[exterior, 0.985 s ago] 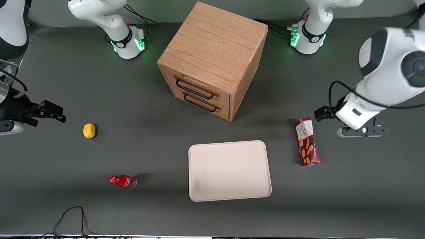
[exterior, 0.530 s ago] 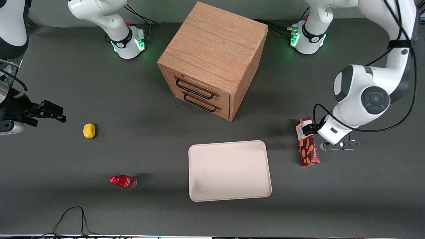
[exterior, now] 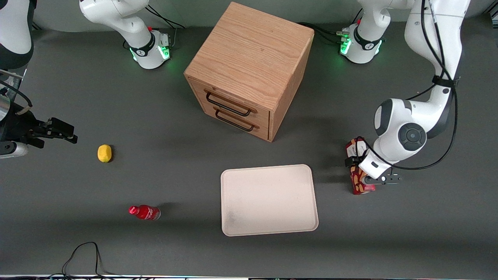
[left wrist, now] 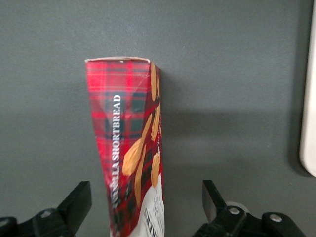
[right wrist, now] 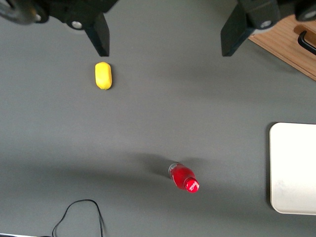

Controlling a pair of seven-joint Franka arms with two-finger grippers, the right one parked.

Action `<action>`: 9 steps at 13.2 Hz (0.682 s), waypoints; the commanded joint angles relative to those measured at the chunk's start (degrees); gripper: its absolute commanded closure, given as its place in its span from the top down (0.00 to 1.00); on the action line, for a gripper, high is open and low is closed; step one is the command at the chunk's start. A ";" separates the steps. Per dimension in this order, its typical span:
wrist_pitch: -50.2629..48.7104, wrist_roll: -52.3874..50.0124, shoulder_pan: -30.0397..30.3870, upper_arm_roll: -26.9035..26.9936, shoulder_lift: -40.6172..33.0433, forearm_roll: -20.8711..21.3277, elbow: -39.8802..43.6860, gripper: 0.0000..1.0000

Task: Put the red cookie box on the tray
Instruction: 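Lower the left gripper and close it on the box's end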

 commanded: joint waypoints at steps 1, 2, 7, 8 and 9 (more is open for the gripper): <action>1.40 1.02 0.71 0.02 0.89 1.12 0.16 1.00; 0.79 2.67 0.71 0.02 0.81 1.04 0.51 0.95; -0.09 3.31 1.24 0.19 0.46 0.25 0.95 0.08; -0.18 3.30 1.24 0.19 0.46 0.16 0.95 0.00; -0.70 3.57 1.24 0.19 0.37 0.16 1.12 0.00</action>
